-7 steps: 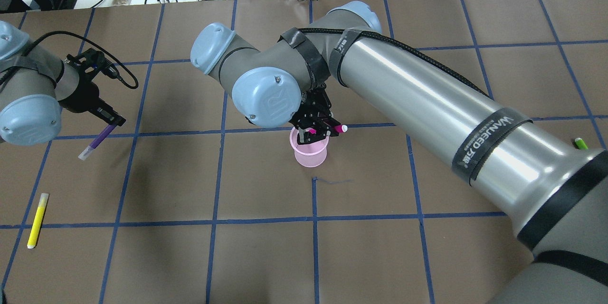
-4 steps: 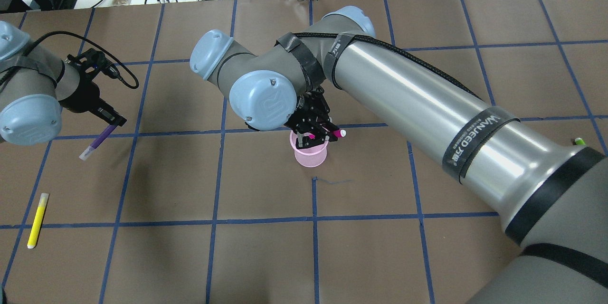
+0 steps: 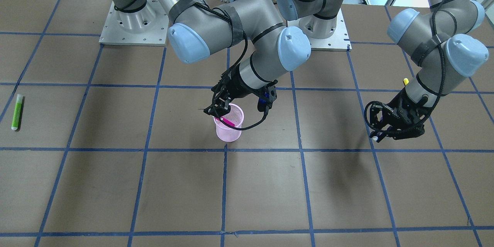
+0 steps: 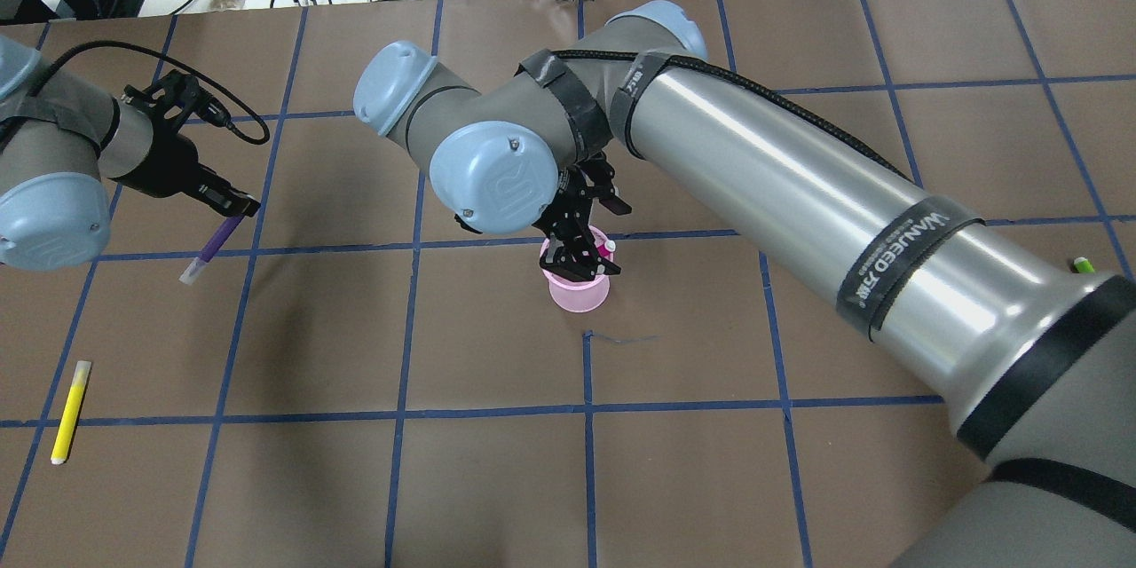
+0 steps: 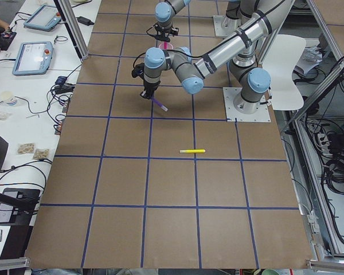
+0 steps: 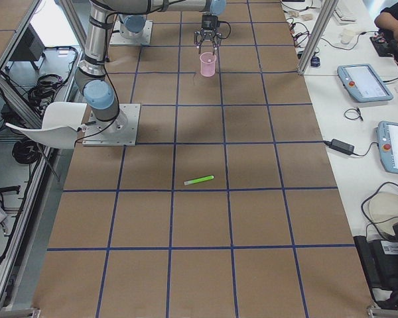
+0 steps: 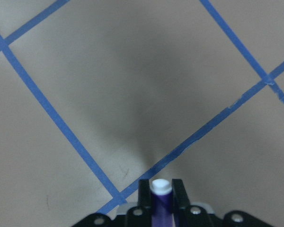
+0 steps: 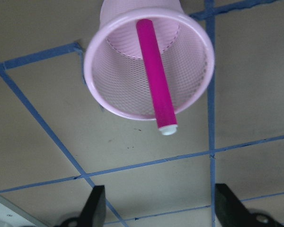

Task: Insert purple and pink pens into pink cup

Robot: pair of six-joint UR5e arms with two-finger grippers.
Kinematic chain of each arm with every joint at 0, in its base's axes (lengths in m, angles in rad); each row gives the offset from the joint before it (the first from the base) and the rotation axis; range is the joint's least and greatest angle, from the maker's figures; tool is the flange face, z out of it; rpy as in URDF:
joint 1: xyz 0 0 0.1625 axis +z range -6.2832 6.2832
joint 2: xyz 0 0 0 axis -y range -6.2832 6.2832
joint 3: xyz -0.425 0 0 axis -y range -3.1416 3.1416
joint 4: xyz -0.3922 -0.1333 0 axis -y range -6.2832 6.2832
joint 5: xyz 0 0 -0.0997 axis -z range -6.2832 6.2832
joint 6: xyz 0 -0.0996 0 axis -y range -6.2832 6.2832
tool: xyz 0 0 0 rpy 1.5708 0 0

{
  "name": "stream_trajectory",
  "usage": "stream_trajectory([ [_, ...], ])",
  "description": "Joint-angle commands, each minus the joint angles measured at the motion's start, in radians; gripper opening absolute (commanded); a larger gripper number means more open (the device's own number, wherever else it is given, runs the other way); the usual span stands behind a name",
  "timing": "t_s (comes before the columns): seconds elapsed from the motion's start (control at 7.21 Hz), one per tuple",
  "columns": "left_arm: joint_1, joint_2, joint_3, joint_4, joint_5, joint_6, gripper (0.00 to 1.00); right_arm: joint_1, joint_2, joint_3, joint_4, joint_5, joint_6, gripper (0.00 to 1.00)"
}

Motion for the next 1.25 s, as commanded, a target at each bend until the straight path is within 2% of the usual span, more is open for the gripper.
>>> stream_trajectory([
  [0.0, -0.031, 0.042, 0.0, -0.013, -0.149, -0.059, 0.0, -0.152, -0.121, -0.007, -0.006, 0.117, -0.002, 1.0],
  [0.14, -0.078, 0.07, 0.0, -0.013, -0.189, -0.132, 0.0, -0.264, -0.198, 0.001, -0.007, 0.226, 0.0, 1.0],
  [0.42, -0.252, 0.122, 0.02, 0.007, -0.209, -0.397, 0.0, -0.451, -0.307, 0.008, -0.015, 0.298, 0.061, 1.0],
  [0.55, -0.32, 0.145, 0.041, 0.006, -0.269, -0.485, 0.0, -0.522, -0.345, 0.01, -0.021, 0.355, 0.098, 1.0],
  [0.69, -0.371, 0.147, 0.044, 0.015, -0.312, -0.56, 0.0, -0.574, -0.374, 0.012, -0.019, 0.401, 0.197, 0.94],
  [0.83, -0.42, 0.122, 0.044, 0.123, -0.344, -0.655, 0.0, -0.602, -0.379, 0.012, -0.024, 0.458, 0.215, 0.98],
  [0.97, -0.478, 0.116, 0.037, 0.231, -0.337, -0.784, 0.0, -0.61, -0.376, 0.03, -0.038, 0.525, 0.216, 0.98],
  [1.11, -0.544, 0.118, 0.034, 0.28, -0.317, -0.823, 0.0, -0.627, -0.381, 0.088, -0.177, 0.537, 0.213, 1.0],
])
